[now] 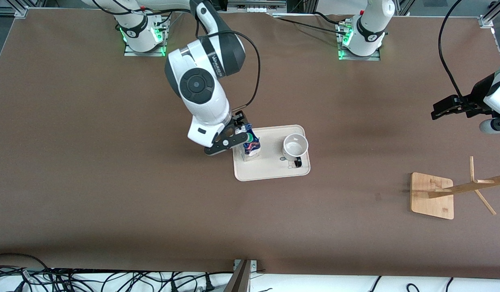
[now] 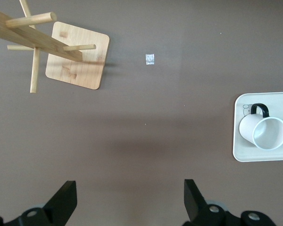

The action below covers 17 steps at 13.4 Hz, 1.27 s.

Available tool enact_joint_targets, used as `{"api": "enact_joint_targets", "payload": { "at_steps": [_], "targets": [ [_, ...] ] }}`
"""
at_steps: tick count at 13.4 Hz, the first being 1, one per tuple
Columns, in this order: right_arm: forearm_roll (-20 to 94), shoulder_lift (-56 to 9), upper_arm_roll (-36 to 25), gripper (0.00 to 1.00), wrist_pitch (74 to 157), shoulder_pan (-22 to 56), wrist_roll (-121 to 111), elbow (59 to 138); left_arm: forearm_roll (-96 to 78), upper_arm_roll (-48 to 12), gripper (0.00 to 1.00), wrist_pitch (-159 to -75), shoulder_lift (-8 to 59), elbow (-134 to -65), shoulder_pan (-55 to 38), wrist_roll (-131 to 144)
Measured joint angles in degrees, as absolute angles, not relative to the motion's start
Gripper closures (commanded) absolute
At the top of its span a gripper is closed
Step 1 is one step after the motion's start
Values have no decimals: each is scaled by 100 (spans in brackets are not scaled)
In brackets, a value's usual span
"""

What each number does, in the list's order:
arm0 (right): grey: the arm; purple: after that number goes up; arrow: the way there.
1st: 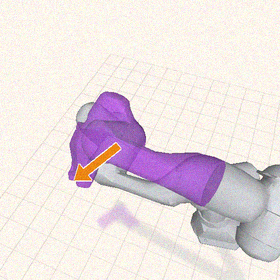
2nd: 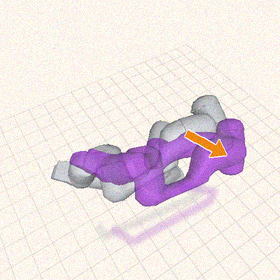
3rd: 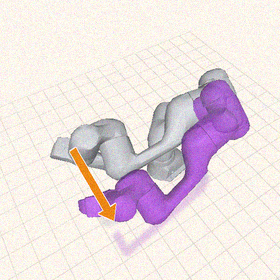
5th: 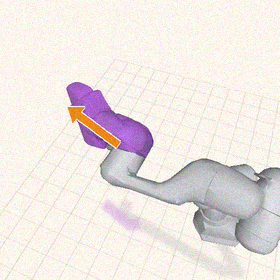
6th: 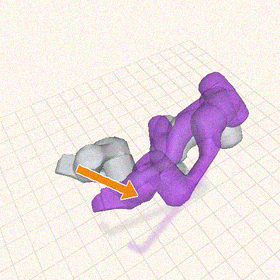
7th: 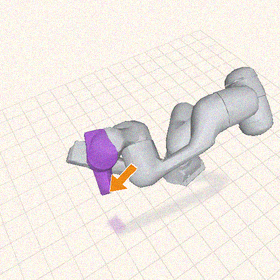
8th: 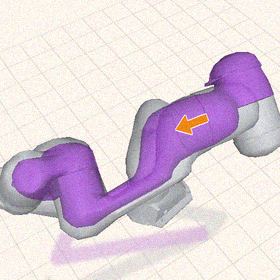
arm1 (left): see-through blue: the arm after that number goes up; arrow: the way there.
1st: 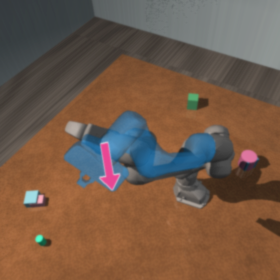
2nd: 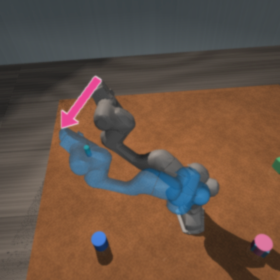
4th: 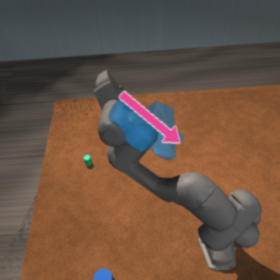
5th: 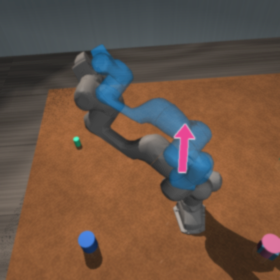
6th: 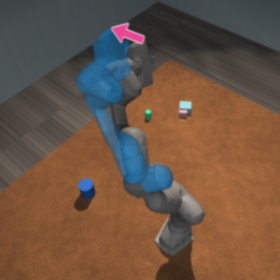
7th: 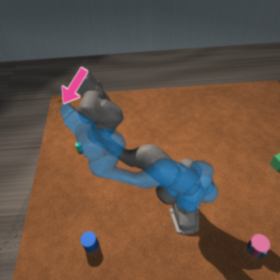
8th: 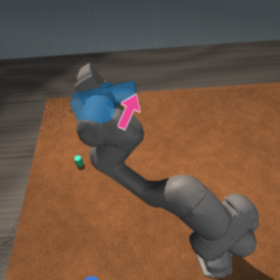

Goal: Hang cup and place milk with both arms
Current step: 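Lower the open right gripper around the blue milk carton, then close the right gripper on the milk carton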

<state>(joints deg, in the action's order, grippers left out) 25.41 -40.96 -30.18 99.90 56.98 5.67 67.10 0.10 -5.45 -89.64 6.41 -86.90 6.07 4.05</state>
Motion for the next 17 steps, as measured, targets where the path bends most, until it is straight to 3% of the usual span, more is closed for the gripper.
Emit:
{"api": "enact_joint_targets", "payload": {
  "at_steps": [6, 17],
  "targets": [
    [2541, -4371, -2773, 0, 10607, 5704, 572, 6711, 10, -543, 0, -8964, 641, -8690, 607, 405],
    [2541, -4460, -2620, 0, 10684, 5709, 577, 6715, 10, -550, 0, -8964, 641, -8690, 607, 405]
  ]
}}
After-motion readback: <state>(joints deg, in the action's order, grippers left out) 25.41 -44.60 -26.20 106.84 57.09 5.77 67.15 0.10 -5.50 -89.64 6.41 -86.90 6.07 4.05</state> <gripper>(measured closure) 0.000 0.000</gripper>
